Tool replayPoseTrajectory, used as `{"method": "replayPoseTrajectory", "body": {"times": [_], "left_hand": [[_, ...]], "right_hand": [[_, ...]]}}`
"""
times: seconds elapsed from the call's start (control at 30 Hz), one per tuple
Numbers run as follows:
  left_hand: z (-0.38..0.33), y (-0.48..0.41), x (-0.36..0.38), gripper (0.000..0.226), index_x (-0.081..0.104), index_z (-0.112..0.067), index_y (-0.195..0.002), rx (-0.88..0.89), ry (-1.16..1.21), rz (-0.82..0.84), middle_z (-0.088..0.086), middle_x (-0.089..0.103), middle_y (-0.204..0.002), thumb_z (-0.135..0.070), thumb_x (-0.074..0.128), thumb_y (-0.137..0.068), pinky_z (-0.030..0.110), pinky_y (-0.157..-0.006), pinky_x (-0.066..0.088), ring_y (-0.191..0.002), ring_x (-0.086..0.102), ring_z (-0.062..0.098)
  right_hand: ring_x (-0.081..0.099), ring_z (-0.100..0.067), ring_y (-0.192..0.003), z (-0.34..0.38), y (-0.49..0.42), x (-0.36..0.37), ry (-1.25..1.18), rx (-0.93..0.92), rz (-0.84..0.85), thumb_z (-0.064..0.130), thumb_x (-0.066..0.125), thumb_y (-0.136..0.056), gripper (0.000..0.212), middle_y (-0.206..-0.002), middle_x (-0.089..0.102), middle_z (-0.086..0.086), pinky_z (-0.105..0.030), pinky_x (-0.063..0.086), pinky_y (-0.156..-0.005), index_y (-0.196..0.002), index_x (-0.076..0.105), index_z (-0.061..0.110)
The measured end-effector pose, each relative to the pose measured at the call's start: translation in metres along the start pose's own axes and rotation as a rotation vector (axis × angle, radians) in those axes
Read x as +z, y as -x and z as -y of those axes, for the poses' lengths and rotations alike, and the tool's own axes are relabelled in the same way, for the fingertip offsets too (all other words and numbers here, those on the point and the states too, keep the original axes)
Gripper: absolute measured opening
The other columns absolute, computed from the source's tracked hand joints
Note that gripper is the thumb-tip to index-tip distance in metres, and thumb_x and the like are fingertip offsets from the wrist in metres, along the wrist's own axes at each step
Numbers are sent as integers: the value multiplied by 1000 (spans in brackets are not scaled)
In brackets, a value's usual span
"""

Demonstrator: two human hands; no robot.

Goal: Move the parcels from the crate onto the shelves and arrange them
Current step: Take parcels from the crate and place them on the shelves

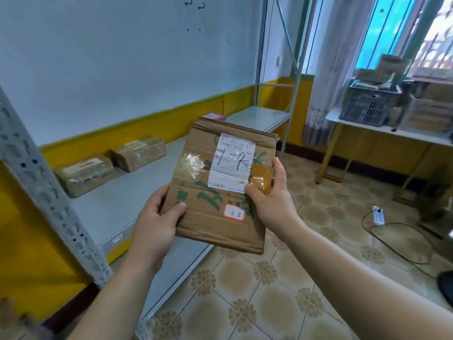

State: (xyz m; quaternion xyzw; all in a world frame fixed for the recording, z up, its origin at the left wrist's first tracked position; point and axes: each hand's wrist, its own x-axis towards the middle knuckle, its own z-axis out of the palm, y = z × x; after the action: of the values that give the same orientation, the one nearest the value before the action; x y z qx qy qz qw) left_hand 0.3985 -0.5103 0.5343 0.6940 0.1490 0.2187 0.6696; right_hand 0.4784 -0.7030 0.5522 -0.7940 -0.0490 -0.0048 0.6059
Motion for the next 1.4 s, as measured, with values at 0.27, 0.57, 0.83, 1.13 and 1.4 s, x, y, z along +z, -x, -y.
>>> {"method": "replayPoseTrajectory", "body": {"times": [0.27,0.57,0.83,1.13,1.4], "left_hand": [[6,-115,77,35,58,-43,-103,15,-29,73,-10,67,-112,-9,61,-92,37,-90,52,-102,64,13],[34,-225,187,37,59,-36,-118,-19,-40,-14,-6,68,-114,-10,62,-91,40,-93,48,-102,64,18],[42,-295,216,35,63,-49,-101,-88,-51,-127,-13,70,-107,-15,62,-91,36,-84,51,-96,65,15],[89,-396,171,36,57,-41,-117,-197,-43,-288,-9,68,-112,-13,60,-93,37,-84,52,-102,65,19],[143,-462,132,37,55,-34,-127,-345,-45,-347,-9,67,-116,-15,58,-94,35,-83,50,-104,64,17]], "right_hand": [[56,2,-87,-11,-129,-29,-12,13,-43,27,64,-96,86,-94,49,32,-27,48,-80,-154,3,44],[55,8,-78,-44,-291,-72,39,-8,62,31,65,-95,83,-91,50,35,-12,42,-60,-155,7,42],[61,-14,-105,-39,-408,-55,107,-74,241,33,65,-95,83,-111,58,19,-36,51,-92,-156,8,38],[61,-22,-109,-53,-513,65,190,-44,413,36,64,-94,82,-123,59,8,-41,50,-96,-155,8,39],[59,-22,-114,-80,-573,159,232,49,584,36,62,-96,82,-133,53,9,-42,52,-93,-156,6,34]]}}
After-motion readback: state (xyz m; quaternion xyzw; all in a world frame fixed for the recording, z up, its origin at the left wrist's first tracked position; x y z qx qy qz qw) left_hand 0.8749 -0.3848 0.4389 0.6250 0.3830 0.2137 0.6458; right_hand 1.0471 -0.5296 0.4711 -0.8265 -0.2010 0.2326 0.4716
